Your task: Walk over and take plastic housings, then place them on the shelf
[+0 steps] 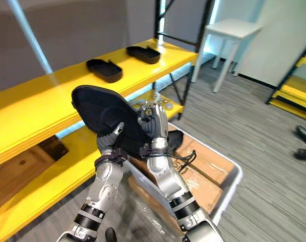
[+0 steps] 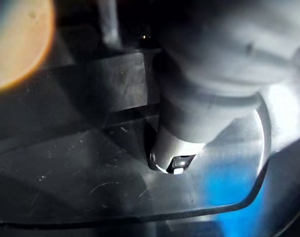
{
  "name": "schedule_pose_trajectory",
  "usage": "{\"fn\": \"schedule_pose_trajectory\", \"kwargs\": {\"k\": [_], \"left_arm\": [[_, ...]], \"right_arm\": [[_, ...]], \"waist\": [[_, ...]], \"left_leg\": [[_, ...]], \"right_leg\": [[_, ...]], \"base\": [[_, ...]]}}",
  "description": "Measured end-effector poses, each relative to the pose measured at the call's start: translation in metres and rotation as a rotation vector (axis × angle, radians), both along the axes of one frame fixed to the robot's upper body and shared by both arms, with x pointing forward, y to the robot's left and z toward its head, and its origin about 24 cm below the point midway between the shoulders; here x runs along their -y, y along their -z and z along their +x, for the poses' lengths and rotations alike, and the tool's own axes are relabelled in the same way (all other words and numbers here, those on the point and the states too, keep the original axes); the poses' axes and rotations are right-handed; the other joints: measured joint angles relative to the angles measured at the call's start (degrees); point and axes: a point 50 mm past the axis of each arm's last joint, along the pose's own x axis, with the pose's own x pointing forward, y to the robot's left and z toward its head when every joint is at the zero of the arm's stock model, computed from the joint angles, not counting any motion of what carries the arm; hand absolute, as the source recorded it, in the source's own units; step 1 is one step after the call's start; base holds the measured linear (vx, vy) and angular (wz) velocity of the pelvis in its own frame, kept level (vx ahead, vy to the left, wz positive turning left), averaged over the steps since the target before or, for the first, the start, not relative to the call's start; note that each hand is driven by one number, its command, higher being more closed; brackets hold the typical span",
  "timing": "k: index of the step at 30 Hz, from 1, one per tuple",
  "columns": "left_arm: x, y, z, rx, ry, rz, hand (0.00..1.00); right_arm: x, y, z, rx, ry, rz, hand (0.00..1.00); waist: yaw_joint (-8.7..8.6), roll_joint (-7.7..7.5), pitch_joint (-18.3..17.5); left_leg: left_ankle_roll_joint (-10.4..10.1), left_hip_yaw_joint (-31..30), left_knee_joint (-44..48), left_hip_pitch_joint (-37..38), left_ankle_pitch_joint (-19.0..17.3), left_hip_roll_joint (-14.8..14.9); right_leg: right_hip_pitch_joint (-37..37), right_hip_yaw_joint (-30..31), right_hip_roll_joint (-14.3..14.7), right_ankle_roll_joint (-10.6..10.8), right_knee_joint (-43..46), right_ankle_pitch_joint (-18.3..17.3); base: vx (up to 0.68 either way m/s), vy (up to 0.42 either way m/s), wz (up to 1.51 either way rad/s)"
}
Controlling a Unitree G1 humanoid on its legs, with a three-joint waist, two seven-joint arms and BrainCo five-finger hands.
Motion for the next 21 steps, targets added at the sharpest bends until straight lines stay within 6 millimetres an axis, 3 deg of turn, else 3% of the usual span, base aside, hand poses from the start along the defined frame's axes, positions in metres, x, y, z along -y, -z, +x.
{"fn": "schedule_pose_trajectory", "kwargs": {"k": [2, 3, 4, 5, 7, 8, 9, 10, 11, 12, 14, 15, 16, 17, 18, 19, 20, 21], "left_arm": [[-0.006, -0.007, -0.003, 0.037, -0.011, -0.030, 1.00], [-0.011, -0.011, -0.006, 0.066, -0.017, -0.036, 1.00], [-0.013, -0.013, -0.008, 0.077, -0.019, -0.036, 1.00], [-0.016, -0.015, -0.009, 0.092, -0.025, -0.035, 1.00], [-0.020, -0.015, -0.008, 0.089, -0.040, -0.034, 1.00], [-0.027, -0.015, -0.007, 0.086, -0.061, -0.019, 1.00], [-0.038, -0.020, -0.007, 0.106, -0.108, -0.024, 1.00], [-0.044, -0.026, -0.008, 0.135, -0.132, -0.024, 1.00], [-0.056, -0.039, -0.010, 0.206, -0.180, 0.011, 1.00], [-0.063, -0.048, -0.010, 0.251, -0.211, 0.087, 1.00], [-0.069, -0.057, -0.013, 0.305, -0.234, 0.159, 1.00], [-0.071, -0.063, -0.015, 0.345, -0.243, 0.231, 1.00], [-0.071, -0.064, -0.016, 0.356, -0.243, 0.254, 1.00], [-0.073, -0.062, -0.018, 0.357, -0.248, 0.314, 1.00], [-0.076, -0.059, -0.020, 0.351, -0.253, 0.339, 1.00], [-0.082, -0.054, -0.024, 0.335, -0.267, 0.382, 1.00], [-0.088, -0.043, -0.032, 0.294, -0.290, 0.421, 1.00], [-0.090, -0.040, -0.035, 0.282, -0.298, 0.441, 1.00]], "right_arm": [[-0.003, -0.006, -0.005, 0.027, -0.012, 0.022, 1.00], [-0.006, -0.009, -0.009, 0.046, -0.030, 0.045, 0.00], [-0.006, -0.010, -0.010, 0.053, -0.036, 0.058, 0.00], [-0.008, -0.011, -0.014, 0.062, -0.061, 0.084, 0.00], [-0.007, -0.005, -0.016, 0.047, -0.086, 0.124, 0.00], [-0.007, -0.001, -0.018, 0.030, -0.113, 0.155, 0.00], [-0.008, 0.008, -0.019, -0.021, -0.150, 0.181, 0.00], [-0.009, 0.013, -0.019, -0.051, -0.163, 0.181, 0.00], [-0.014, 0.023, -0.021, -0.107, -0.201, 0.191, 0.00], [-0.015, 0.025, -0.020, -0.127, -0.221, 0.198, 0.00], [-0.013, 0.025, -0.019, -0.143, -0.241, 0.215, 0.00], [-0.002, 0.028, -0.016, -0.159, -0.211, 0.237, 0.00], [0.005, 0.031, -0.016, -0.165, -0.185, 0.250, 0.00], [0.026, 0.038, -0.016, -0.187, -0.111, 0.304, 0.00], [0.034, 0.041, -0.017, -0.194, -0.087, 0.332, 0.00], [0.042, 0.044, -0.019, -0.201, -0.065, 0.358, 0.00], [0.053, 0.049, -0.019, -0.215, -0.036, 0.367, 0.00], [0.061, 0.051, -0.021, -0.216, -0.012, 0.366, 0.00]], "waist": [[0.59, 0.19, -0.05], [0.33, -0.61, -0.16], [0.18, -0.96, -0.30], [0.00, -1.30, -0.31], [-0.29, -1.70, -0.02], [-0.31, -2.67, 0.72], [-0.54, -3.16, 1.20], [-1.00, -3.15, 1.37], [-1.57, -3.32, 1.43], [-1.71, -3.06, 1.60], [-1.62, -2.98, 1.68], [-1.83, -3.05, 1.63], [-2.12, -3.07, 1.62], [-2.73, -3.77, 1.20], [-2.72, -4.38, 0.94], [-2.77, -4.87, 0.79], [-2.89, -2.55, 0.50], [-2.75, -1.73, 0.33]], "left_leg": [[-2.01, -0.08, -0.45, 1.10, 3.90, -1.00], [-2.31, -0.18, -0.48, 2.24, 3.98, -3.68], [-2.08, -0.40, -0.48, 2.65, 3.38, -5.11], [-1.27, -1.47, -0.46, 3.77, 2.13, -7.96], [-0.16, -3.67, 0.04, 5.86, 0.94, -10.71], [0.51, -6.10, 1.49, 7.80, -1.19, -12.40], [1.11, -8.98, 2.78, 9.19, -2.79, -12.98], [1.42, -10.64, 3.04, 9.56, -3.55, -12.80], [1.71, -14.26, 3.61, 9.46, -4.19, -12.30], [1.73, -17.28, 3.57, 9.51, -4.47, -12.35], [1.60, -20.45, 3.49, 9.41, -4.74, -12.84], [1.05, -24.08, 3.93, 8.92, -4.61, -13.32], [0.80, -25.66, 4.27, 8.57, -4.76, -13.56], [0.02, -29.01, 4.81, 8.39, -5.27, -14.80], [-0.60, -29.83, 5.08, 8.42, -5.73, -15.67], [-1.49, -30.28, 5.49, 8.61, -6.65, -16.44], [-2.54, -30.54, 7.34, 7.37, -8.09, -14.45], [-2.87, -30.80, 8.46, 6.57, -8.99, -13.37]], "right_leg": [[0.06, 0.01, -2.29, 1.57, 3.24, -1.70], [0.05, -0.21, -6.39, 2.94, 7.65, -3.85], [0.15, -0.46, -8.27, 3.17, 9.35, -4.63], [0.72, -0.78, -12.00, 3.80, 13.35, -5.29], [0.31, 0.70, -17.64, 3.20, 23.73, -4.99], [-1.35, 6.26, -21.19, -1.87, 33.63, -2.28], [-4.79, 15.56, -21.12, -6.97, 41.20, 4.11], [-6.73, 20.57, -19.64, -5.21, 44.21, 3.74], [-9.49, 27.20, -14.36, -1.91, 47.01, -3.70], [-11.40, 31.42, -9.51, -1.40, 44.17, -8.05], [-12.49, 35.20, -4.88, -0.84, 34.25, -9.99], [-13.16, 40.86, -0.98, -0.53, 24.36, -9.83], [-13.39, 42.87, 0.06, -0.48, 21.37, -9.74], [-13.18, 44.91, 0.66, 0.88, 14.58, -4.45], [-13.22, 45.10, 0.28, 1.33, 12.54, -0.69], [-12.82, 43.95, -0.74, 2.72, 11.57, 0.17], [-10.99, 43.12, 0.73, 1.99, 7.86, 1.09], [-10.16, 42.21, 1.67, 1.67, 5.56, 2.09]], "base": [[0.15, 0.188, 0.14], [0.18, 0.231, 0.22], [0.24, 0.283, 0.46], [0.17, 0.195, 0.58], [0.15, 0.215, 0.79], [0.17, 0.283, 1.13], [0.17, 0.220, 1.15], [0.14, 0.065, 1.34], [0.17, -0.098, 1.45], [0.18, -0.104, 1.59], [0.21, -0.085, 1.28], [0.24, -0.109, 1.26], [0.29, -0.174, 1.75], [0.23, -0.196, 1.23], [0.22, -0.215, 1.12], [0.22, -0.211, 0.43], [0.18, -0.136, 0.24], [0.25, -0.142, 0.15]]}}
